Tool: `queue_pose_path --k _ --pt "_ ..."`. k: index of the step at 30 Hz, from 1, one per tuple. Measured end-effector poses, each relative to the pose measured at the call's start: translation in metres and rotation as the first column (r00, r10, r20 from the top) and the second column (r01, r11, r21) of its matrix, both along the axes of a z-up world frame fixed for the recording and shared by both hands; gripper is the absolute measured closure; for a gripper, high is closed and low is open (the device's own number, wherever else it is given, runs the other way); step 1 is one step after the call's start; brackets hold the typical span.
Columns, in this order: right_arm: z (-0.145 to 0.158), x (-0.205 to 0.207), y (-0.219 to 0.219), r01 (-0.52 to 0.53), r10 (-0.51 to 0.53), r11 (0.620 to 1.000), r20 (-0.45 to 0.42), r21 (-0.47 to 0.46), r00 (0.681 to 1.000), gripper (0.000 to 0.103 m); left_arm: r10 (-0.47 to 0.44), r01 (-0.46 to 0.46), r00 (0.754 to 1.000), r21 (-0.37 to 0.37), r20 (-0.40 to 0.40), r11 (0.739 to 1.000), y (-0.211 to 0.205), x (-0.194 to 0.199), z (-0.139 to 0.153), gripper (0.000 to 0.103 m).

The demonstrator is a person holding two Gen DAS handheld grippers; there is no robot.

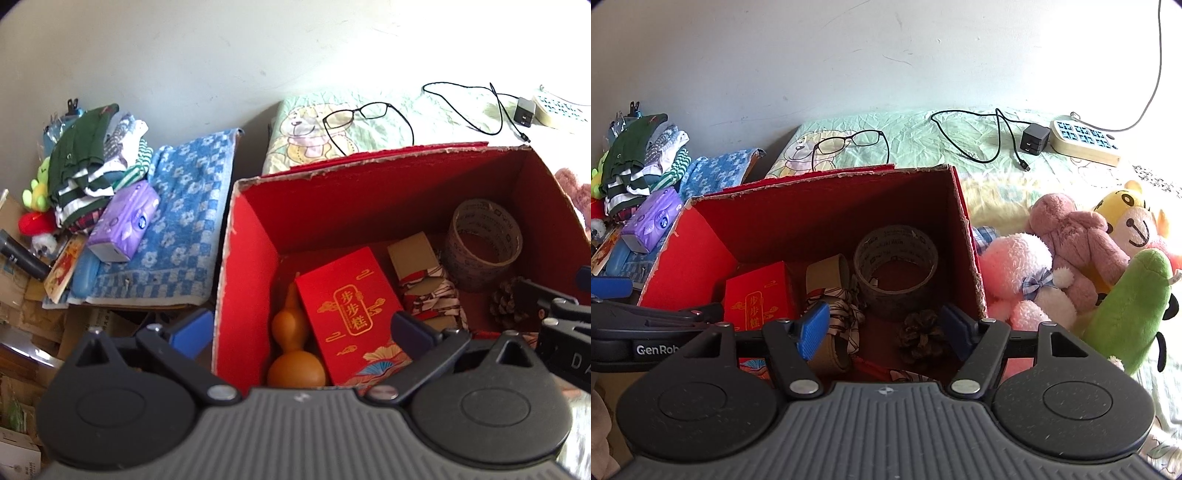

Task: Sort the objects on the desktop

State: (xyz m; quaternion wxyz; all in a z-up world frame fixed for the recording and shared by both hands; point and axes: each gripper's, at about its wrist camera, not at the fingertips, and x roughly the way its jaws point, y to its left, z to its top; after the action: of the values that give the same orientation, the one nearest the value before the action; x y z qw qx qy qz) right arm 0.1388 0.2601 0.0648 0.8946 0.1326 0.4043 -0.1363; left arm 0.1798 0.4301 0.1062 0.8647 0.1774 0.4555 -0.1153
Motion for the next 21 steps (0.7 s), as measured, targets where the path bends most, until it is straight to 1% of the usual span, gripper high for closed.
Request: queue_pose_path --k 2,8,16,21 --pt "0.000 0.000 0.000 -0.003 0.003 1.000 -0.008 0.002 1.000 0.032 0.001 -0.002 1.000 -0.016 -0.024 1.000 0.001 0.002 -0.001 0.000" --pt "-0.002 0.000 -0.002 -0.005 0.005 1.000 -0.020 0.010 1.000 0.032 0.011 -0.011 0.999 -0.010 -0.044 1.000 -0.001 0.004 -0.004 0.000" --pt "-0.002 0.001 -0.004 -0.005 0.005 1.000 -0.018 0.018 1.000 0.032 -0.003 0.003 0.999 0.016 -0.040 1.000 -0.009 0.005 -0.007 0.000" --pt "-0.003 0.003 -0.004 -0.010 0.010 1.000 -0.018 0.013 1.000 0.033 -0.018 0.020 0.998 0.020 -0.053 1.000 -0.012 0.008 -0.009 0.000"
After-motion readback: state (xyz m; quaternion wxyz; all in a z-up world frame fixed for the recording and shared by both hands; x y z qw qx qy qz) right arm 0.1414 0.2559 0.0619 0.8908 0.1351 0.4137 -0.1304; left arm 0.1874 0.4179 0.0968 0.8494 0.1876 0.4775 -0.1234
